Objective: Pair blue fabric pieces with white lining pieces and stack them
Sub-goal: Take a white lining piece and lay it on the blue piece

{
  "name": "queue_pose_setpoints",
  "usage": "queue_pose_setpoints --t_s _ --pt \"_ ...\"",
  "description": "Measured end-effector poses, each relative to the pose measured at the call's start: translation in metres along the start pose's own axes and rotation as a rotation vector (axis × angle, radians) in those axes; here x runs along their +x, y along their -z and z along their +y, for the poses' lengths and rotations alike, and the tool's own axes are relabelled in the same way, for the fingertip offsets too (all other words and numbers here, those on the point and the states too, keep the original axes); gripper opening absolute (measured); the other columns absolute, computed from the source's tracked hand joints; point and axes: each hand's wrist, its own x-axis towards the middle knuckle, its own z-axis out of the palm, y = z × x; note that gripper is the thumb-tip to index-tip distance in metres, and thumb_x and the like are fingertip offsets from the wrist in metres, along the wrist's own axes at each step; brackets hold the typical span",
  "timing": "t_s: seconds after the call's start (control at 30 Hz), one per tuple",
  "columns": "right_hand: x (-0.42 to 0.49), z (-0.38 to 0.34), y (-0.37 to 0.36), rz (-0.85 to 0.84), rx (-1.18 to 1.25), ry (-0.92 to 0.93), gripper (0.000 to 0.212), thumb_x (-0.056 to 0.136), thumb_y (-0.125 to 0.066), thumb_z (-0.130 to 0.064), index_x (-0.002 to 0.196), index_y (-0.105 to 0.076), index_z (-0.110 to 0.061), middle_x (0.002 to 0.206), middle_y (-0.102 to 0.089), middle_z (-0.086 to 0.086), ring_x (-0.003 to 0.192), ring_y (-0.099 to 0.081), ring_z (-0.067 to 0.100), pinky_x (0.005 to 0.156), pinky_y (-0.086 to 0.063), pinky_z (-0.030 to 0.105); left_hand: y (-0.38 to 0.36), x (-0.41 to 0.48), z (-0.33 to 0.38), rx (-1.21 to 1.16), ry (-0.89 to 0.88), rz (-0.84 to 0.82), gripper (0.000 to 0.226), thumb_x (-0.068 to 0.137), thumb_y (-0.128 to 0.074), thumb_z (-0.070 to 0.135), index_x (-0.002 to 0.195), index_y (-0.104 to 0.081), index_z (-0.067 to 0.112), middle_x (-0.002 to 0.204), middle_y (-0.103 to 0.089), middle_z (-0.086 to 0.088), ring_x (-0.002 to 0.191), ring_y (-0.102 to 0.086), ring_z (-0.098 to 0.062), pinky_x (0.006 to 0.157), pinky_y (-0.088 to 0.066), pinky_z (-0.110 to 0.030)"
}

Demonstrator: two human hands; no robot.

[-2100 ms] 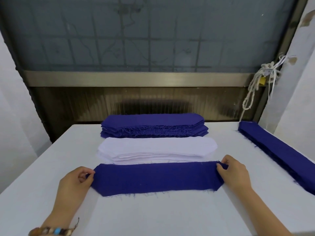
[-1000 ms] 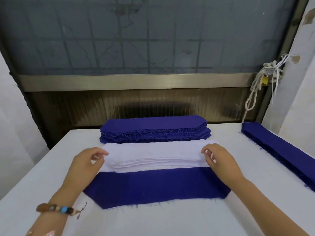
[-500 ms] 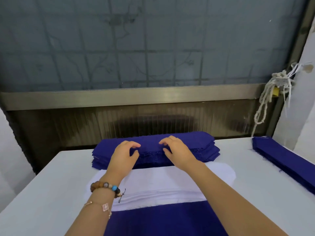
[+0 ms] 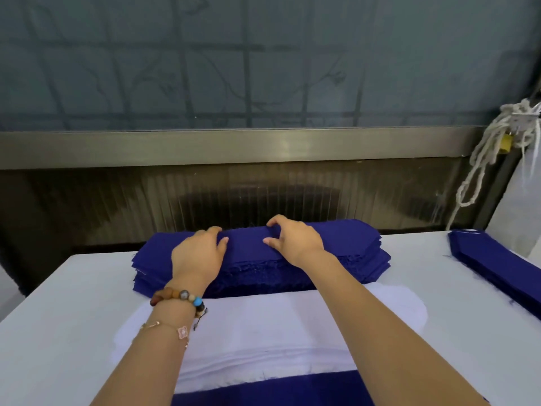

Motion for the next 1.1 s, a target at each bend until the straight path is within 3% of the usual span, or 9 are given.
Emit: queue_pose_setpoints --t_s 0.1,0.27,0.47,0.63,0.77,0.9,1.1 --pt "0.005 0.004 -0.001 -0.015 -0.016 0.017 0.042 0.096 -0.051 -0.047 0.135 -0.045 -0.032 0.104 -0.067 -0.001 0.096 -0.062 0.019 0.069 -0.044 0.029 -0.006 -0.001 0.006 0.103 -0.025 0.024 0.041 0.104 -0.027 0.039 0.14 -0.042 0.024 0.121 -0.057 -0.003 0.105 -0.057 -0.022 0.065 -0.041 -0.03" --pt "0.006 0.007 0.0 -0.03 0.073 0.011 0.036 0.094 -0.054 -0.047 0.127 -0.049 -0.035 0.083 -0.059 -0.008 0.087 -0.061 0.017 0.071 -0.049 0.031 -0.009 -0.005 0.005 0.05 -0.009 0.096 0.031 0.103 -0.033 0.039 0.13 -0.043 0.027 0.109 -0.06 0.001 0.092 -0.057 -0.017 0.056 -0.034 -0.026" --pt "0.003 0.008 0.001 -0.026 0.173 0.002 0.034 0.092 -0.059 -0.043 0.123 -0.05 -0.035 0.079 -0.062 -0.008 0.083 -0.061 0.013 0.072 -0.051 0.032 -0.005 -0.001 -0.002 -0.09 0.043 0.091 0.021 0.099 -0.045 0.04 0.114 -0.046 0.025 0.079 -0.058 0.007 0.07 -0.053 -0.012 0.05 -0.03 -0.027" --pt "0.003 0.012 0.003 -0.033 0.26 -0.003 0.034 0.09 -0.064 -0.038 0.123 -0.054 -0.034 0.072 -0.059 -0.01 0.078 -0.059 0.009 0.07 -0.048 0.026 -0.002 0.005 -0.012 -0.305 0.087 0.097 0.01 0.093 -0.059 0.037 0.096 -0.055 0.028 0.066 -0.058 0.007 0.064 -0.053 -0.007 0.051 -0.031 -0.025" --pt "0.004 0.017 -0.001 0.004 0.343 -0.025 0.021 0.087 -0.069 -0.034 0.105 -0.056 -0.031 0.066 -0.059 -0.01 0.069 -0.057 0.006 0.069 -0.049 0.026 -0.003 0.002 -0.015 -0.499 0.122 0.148 0.012 0.085 -0.071 0.037 0.077 -0.063 0.032 0.074 -0.06 0.009 0.07 -0.055 -0.008 0.053 -0.037 -0.024" --pt "0.005 0.017 -0.003 0.047 0.369 -0.091 0.016 0.086 -0.07 -0.036 0.095 -0.058 -0.033 0.066 -0.062 -0.01 0.07 -0.06 0.007 0.062 -0.045 0.023 -0.002 0.001 -0.019 -0.56 0.144 0.157 0.009 0.081 -0.074 0.038 0.076 -0.07 0.032 0.086 -0.06 0.009 0.078 -0.055 -0.01 0.054 -0.035 -0.023" --pt "0.007 0.015 0.0 0.057 0.371 -0.211 0.018 0.086 -0.071 -0.036 0.099 -0.063 -0.027 0.096 -0.059 -0.008 0.092 -0.055 0.013 0.073 -0.044 0.025 -0.004 -0.001 -0.017 -0.464 0.15 0.201 0.013 0.083 -0.071 0.04 0.085 -0.068 0.028 0.107 -0.046 0.01 0.086 -0.049 -0.009 0.054 -0.03 -0.018"
